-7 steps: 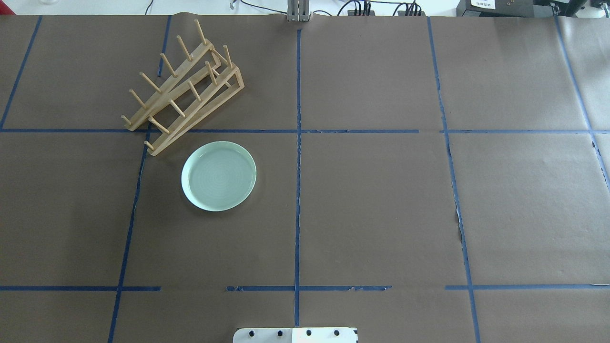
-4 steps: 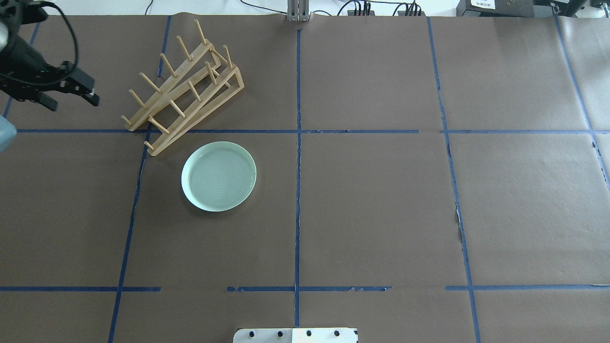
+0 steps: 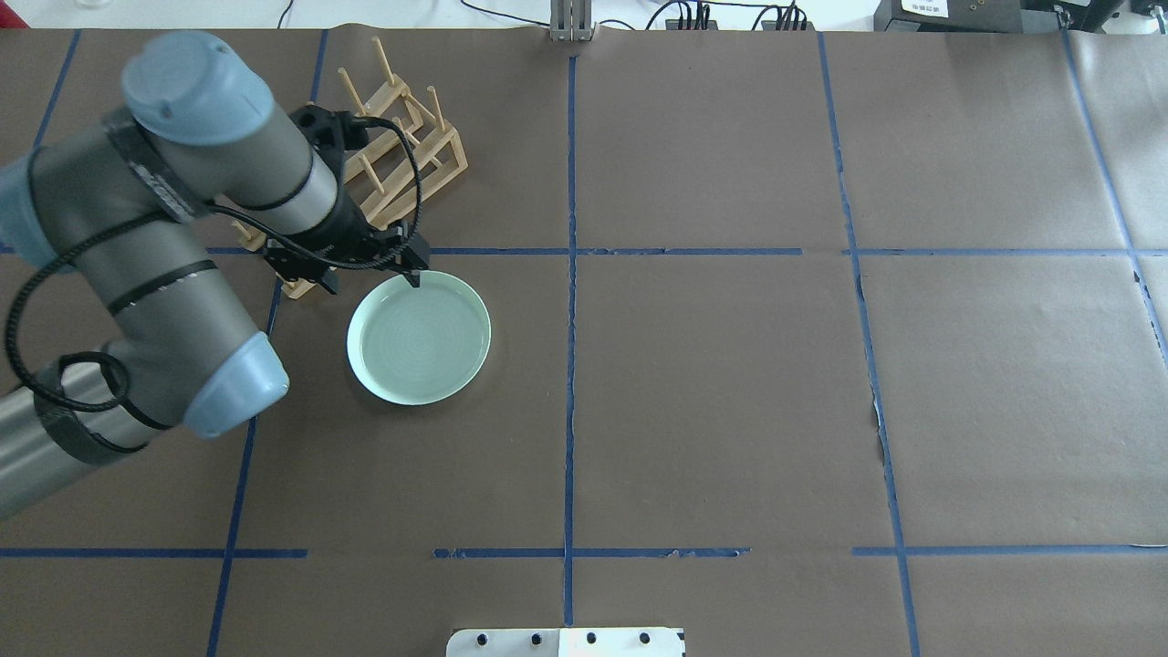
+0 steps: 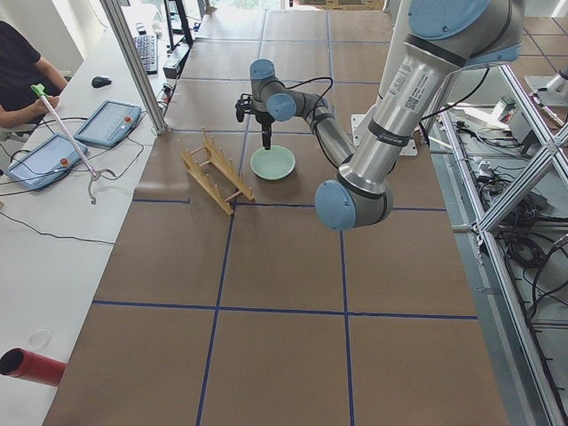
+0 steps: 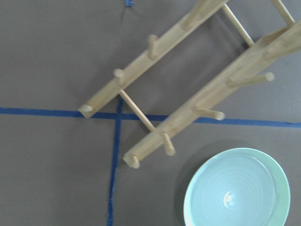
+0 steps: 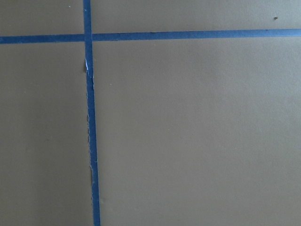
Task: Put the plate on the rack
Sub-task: 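Move the left gripper over the pale green plate, then lower the left gripper and grasp the plate's rim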
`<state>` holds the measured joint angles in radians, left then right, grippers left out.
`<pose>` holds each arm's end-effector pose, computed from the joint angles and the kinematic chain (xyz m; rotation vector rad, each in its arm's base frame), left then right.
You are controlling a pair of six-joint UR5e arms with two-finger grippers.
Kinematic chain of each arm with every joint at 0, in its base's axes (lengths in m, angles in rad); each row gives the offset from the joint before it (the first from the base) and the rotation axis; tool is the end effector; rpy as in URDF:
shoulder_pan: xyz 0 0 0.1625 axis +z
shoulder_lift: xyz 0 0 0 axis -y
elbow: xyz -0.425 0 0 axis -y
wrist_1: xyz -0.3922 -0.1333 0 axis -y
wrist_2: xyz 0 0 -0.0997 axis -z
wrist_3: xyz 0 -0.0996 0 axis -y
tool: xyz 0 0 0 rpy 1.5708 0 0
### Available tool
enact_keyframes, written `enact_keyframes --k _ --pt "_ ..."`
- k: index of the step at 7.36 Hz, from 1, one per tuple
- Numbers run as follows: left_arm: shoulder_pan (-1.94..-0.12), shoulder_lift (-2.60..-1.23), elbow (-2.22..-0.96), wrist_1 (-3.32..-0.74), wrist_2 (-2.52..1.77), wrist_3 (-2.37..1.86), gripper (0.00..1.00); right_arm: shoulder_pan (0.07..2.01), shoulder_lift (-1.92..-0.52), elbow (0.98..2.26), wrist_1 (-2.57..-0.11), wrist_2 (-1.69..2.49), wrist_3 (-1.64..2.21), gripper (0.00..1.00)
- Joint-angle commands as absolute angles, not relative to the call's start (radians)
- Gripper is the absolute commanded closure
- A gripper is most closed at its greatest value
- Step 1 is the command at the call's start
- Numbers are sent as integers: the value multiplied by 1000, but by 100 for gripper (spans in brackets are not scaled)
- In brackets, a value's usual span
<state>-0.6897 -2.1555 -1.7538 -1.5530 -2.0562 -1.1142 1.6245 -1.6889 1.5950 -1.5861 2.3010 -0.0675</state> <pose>0.4460 -0.4804 0.2410 0.0101 0.8669 -0.0364 0.0899 -0.4272 0.7059 -0.0599 -0.7344 0.0267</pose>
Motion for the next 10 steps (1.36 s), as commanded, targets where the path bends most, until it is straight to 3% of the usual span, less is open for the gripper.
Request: enact_keyframes --k 1,3,6,8,9,10 --pt "-592 -2206 -1675 -1554 -1974 -1152 0 1624 -1689 1595 -1586 2301 -67 0" --pt "-537 -2305 -1520 -1558 -1864 -1151 4 1624 -1689 1595 -1586 2301 -67 0" --pt "-535 -2318 -1477 -1601 -1853 -1143 23 1624 -1690 1595 -1586 2301 -67 0" --pt "-534 -2327 -1451 -1626 -1820 -1143 28 1624 -1689 1595 -1586 2301 -67 0" --pt "-534 -2336 -1439 -1628 -1818 -1143 37 1624 -1689 1595 -1586 2301 -67 0" --pt "-534 -2336 -1439 -1628 -1818 -1141 65 1624 -1689 1595 -1586 2301 -67 0"
